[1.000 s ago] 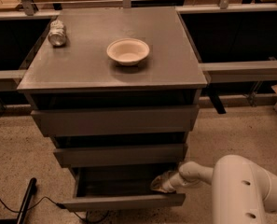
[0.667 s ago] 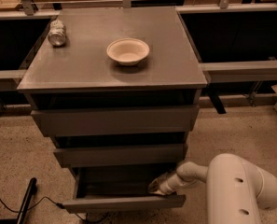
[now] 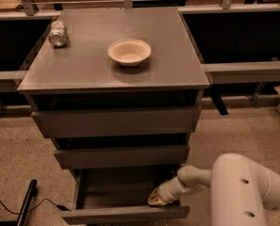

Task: Open bottom drawer

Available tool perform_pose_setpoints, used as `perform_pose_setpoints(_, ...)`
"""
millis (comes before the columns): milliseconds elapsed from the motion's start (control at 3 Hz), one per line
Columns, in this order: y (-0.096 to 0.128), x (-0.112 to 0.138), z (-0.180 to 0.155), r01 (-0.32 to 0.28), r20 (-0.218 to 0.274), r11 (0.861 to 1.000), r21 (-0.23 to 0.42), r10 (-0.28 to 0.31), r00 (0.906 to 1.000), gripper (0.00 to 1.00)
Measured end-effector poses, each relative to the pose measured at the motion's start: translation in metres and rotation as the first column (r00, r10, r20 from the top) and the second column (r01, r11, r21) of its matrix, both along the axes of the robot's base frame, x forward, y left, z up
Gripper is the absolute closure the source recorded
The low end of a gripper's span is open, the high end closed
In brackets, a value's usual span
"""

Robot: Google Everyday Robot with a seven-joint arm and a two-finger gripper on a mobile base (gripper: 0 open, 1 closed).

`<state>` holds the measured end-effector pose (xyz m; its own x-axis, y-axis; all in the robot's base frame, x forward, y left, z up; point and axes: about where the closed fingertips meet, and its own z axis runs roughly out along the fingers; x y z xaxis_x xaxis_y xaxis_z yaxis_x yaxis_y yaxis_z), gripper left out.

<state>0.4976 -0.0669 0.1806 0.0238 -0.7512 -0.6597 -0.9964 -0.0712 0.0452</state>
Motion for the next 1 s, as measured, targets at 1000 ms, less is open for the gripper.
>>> perform_pose_setpoints(1000, -0.005, -0.049, 0.007, 0.025, -0.107, 0.999, 0.022, -0.022, 0.9940, 1.00)
